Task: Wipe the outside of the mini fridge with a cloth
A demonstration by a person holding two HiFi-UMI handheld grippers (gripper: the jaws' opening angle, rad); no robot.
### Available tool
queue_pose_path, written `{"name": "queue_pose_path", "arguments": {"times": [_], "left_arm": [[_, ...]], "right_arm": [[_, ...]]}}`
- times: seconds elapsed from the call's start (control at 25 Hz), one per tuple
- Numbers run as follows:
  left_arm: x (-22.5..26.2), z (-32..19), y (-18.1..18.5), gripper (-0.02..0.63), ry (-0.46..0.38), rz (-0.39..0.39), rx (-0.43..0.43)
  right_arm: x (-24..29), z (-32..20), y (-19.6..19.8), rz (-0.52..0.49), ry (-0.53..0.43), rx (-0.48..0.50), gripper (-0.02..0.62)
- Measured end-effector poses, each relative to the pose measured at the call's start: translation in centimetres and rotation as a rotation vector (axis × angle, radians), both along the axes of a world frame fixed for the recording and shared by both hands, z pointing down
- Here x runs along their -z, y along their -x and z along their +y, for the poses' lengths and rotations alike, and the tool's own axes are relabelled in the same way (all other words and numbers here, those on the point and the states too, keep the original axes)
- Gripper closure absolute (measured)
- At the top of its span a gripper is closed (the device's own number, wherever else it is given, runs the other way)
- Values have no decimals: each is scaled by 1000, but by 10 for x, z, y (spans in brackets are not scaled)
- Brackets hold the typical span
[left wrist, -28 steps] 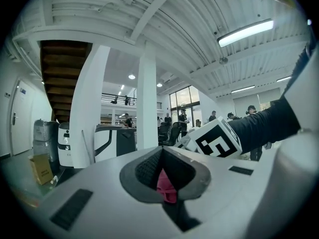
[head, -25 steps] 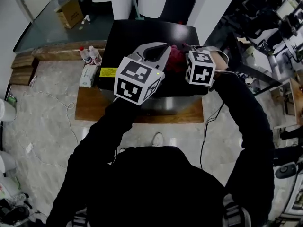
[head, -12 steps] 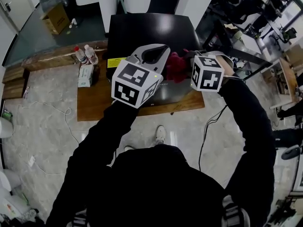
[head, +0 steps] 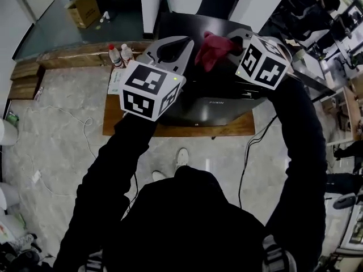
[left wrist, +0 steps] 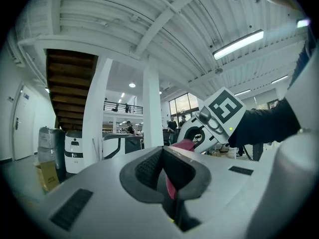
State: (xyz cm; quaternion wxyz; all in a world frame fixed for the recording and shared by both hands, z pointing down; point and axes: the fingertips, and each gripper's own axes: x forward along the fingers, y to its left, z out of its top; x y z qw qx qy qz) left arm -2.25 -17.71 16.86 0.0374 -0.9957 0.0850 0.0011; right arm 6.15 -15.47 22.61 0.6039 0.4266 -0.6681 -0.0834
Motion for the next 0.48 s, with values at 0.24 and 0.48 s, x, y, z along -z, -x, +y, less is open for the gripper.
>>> {"name": "queue_pose_path", "arguments": {"times": [0.24, 0.48], "left_arm": [[13, -43, -1, 601, -19, 0, 74], [0, -79, -20, 601, -20, -28, 140]], "right_arm": [[8, -60, -17, 11, 57, 43, 558], [-15, -117, -43, -8, 111, 84, 557]]}}
